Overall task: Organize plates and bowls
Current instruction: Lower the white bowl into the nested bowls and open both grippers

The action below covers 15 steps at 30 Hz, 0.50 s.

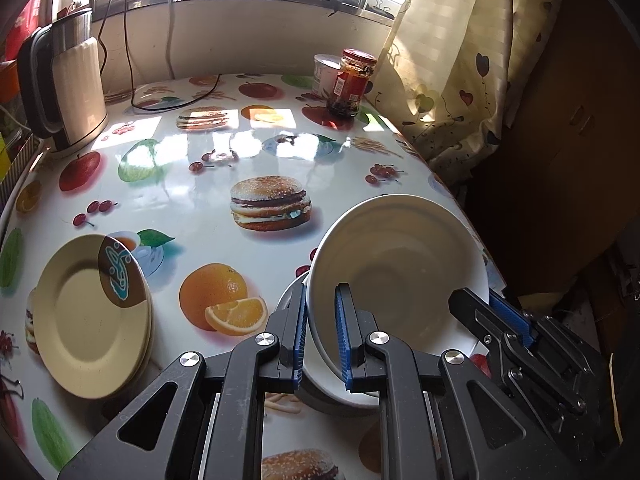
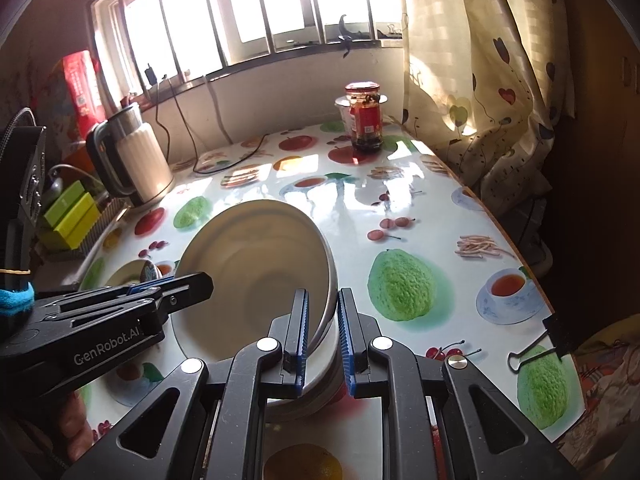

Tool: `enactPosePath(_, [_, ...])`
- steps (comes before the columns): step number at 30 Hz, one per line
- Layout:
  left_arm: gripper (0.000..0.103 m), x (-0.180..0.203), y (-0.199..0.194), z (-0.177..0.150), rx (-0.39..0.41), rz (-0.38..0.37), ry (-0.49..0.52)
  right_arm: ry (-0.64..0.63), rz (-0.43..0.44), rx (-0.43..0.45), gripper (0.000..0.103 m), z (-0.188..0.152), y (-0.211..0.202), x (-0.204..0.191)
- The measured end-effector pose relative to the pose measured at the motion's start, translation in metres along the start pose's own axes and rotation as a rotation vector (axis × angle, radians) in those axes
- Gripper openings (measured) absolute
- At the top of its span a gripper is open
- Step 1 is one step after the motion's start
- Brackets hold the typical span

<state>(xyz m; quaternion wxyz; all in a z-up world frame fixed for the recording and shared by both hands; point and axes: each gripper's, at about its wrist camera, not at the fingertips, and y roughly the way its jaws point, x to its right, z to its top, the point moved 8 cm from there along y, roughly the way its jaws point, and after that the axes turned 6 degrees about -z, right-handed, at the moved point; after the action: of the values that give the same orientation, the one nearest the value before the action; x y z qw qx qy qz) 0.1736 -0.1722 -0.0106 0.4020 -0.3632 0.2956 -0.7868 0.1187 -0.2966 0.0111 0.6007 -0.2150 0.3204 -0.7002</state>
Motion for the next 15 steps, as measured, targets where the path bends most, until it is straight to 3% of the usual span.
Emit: enactPosePath(15, [0.015,-0.008,0.004,-0.013,-0.022,0.013,-0.014,-0.006,0.014,-0.041,0.015,-0.015,0.008,-0.006])
